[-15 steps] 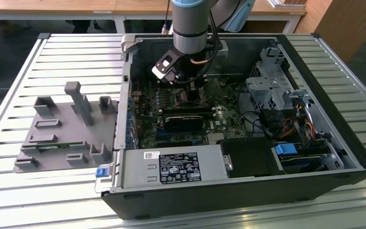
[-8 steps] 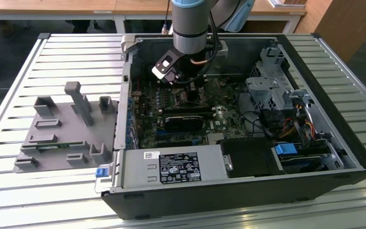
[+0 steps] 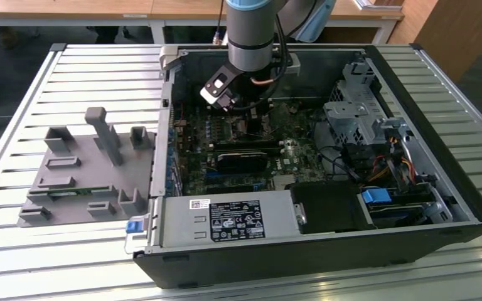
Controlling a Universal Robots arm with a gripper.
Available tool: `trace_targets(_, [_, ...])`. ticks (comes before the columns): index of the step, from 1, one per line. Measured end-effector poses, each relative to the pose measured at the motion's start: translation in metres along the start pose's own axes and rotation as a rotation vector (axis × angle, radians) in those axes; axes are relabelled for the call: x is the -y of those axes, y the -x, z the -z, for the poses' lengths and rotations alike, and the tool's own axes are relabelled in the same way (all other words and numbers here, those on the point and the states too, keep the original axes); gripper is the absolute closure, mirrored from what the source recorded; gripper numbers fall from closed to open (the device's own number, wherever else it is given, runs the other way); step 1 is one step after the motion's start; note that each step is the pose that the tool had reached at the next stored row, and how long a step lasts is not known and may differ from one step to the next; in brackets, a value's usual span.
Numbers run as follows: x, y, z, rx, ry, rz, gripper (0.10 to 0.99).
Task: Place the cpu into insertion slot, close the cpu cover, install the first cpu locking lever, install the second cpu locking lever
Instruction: 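Place the cpu into insertion slot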
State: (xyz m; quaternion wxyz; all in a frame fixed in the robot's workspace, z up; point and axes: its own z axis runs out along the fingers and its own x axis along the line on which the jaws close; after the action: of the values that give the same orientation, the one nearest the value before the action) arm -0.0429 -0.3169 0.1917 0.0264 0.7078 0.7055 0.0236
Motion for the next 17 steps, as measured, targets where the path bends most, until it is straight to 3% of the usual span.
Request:
trace_targets(9, [-0.0001, 0.0000, 0.0010, -0.0002, 0.000, 0.000, 0.471])
trace_targets(17, [-0.0008, 0.0000, 0.0100, -0.0004, 0.000, 0.000, 0.486])
